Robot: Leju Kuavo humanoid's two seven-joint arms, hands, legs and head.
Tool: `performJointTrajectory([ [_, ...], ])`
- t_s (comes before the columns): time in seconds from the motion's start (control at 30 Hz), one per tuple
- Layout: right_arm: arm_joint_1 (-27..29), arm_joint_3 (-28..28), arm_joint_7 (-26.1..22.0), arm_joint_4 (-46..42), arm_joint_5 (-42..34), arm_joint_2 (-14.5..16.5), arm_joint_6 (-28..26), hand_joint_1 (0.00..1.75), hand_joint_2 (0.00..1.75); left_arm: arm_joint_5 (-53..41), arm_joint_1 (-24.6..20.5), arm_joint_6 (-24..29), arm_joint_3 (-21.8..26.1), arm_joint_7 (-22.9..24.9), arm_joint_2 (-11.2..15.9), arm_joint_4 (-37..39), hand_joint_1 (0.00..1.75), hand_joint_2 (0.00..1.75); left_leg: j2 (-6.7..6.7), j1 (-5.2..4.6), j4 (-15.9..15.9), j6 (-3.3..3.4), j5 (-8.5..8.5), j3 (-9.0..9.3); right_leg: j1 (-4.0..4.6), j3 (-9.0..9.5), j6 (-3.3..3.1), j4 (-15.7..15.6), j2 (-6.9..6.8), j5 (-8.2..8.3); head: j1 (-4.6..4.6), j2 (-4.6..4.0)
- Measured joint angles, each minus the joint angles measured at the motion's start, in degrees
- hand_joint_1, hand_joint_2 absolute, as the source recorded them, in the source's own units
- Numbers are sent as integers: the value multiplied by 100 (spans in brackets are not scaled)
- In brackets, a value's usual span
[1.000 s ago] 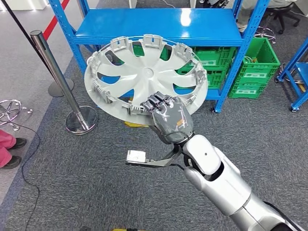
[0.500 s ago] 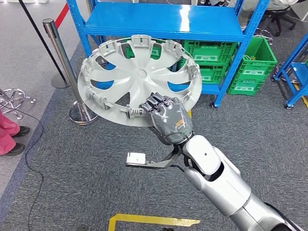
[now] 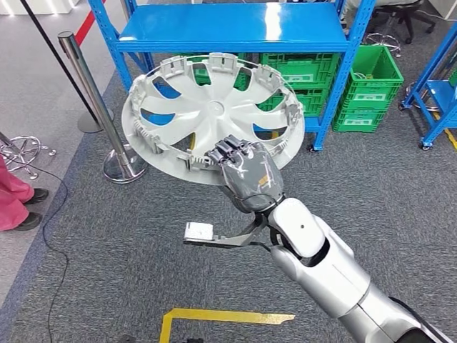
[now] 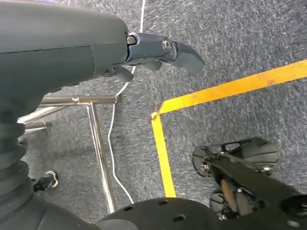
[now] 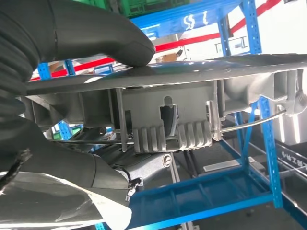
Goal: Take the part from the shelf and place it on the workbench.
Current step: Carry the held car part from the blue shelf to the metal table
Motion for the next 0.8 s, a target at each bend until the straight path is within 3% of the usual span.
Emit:
performJointTrajectory([
  [0.1, -7, 15, -1, 1, 9, 2, -1, 175, 175, -3, -8, -4, 0, 1, 4, 0, 0, 175, -6, -16, -1084, 85, 430, 648, 12, -37, 27, 20, 3, 21, 3, 0],
  [0.17, -19, 18, 0, 1, 26, 4, -3, 175, 175, -3, -10, -8, 0, 2, 6, 0, 0, 175, -10, -38, -1476, 137, 471, 840, 28, -75, 76, 30, 1, 47, 5, 0],
  [0.33, -34, 25, 1, 13, 60, 4, -10, 175, 175, -3, -7, -7, 0, 23, 2, 0, 0, 175, -17, -49, -1576, 154, 475, 808, 38, -140, 42, 36, -8, 85, 19, 1],
  [0.53, -40, 26, 1, 25, 63, 4, -10, 175, 175, -3, -14, -16, 0, 35, 3, 0, 0, 175, -17, -83, -1572, 217, 515, 777, 1, -148, 140, -12, -8, 153, 19, 0],
  [0.8, -40, 23, 26, 34, 79, 4, -9, 175, 175, 1, -14, -72, 0, 45, 8, 0, 0, 175, -17, -93, -1568, 239, 543, 759, -10, -172, 184, -12, -8, 181, 16, -1],
])
